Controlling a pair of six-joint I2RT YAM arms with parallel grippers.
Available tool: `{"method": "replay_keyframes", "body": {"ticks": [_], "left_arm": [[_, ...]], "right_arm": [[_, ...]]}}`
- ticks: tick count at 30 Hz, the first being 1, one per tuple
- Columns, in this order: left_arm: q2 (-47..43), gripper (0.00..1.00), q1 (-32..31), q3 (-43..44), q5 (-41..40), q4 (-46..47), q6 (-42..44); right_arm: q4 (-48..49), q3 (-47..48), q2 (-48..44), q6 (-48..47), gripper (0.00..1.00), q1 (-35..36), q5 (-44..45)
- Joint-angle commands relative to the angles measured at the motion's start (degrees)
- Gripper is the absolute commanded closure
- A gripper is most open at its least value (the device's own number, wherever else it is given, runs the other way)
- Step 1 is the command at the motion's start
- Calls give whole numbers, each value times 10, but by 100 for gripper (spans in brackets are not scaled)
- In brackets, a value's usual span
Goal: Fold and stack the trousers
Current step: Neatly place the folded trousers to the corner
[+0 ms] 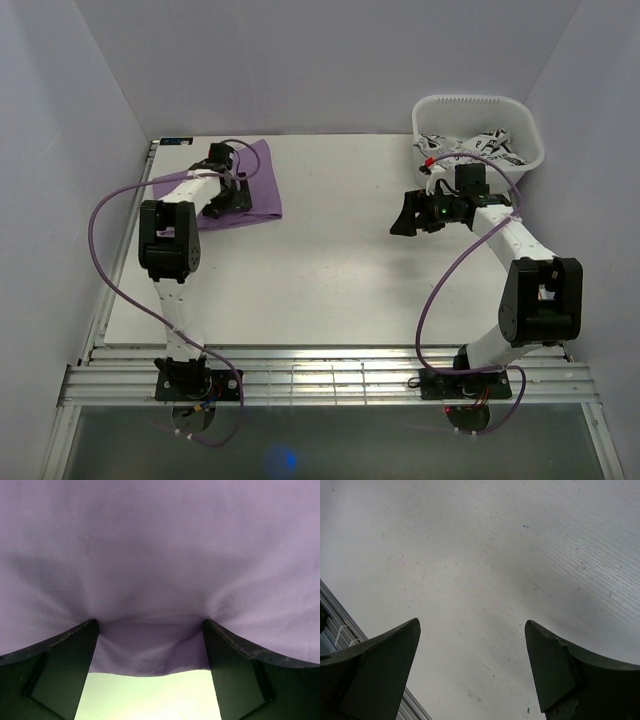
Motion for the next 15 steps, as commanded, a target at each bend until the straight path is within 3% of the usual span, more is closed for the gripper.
{"method": "replay_keyframes", "body": {"ticks": [1, 7, 15], "left_arm": [[127, 3, 74, 22, -3, -13, 99], [177, 2, 127, 105, 117, -21, 281], [287, 2, 181, 288, 184, -96, 338]], "right_arm": [[-8, -7, 7, -18, 10, -1, 4], [-9, -5, 15, -20, 10, -2, 0], [-17, 7, 25, -20, 10, -2, -1]]}}
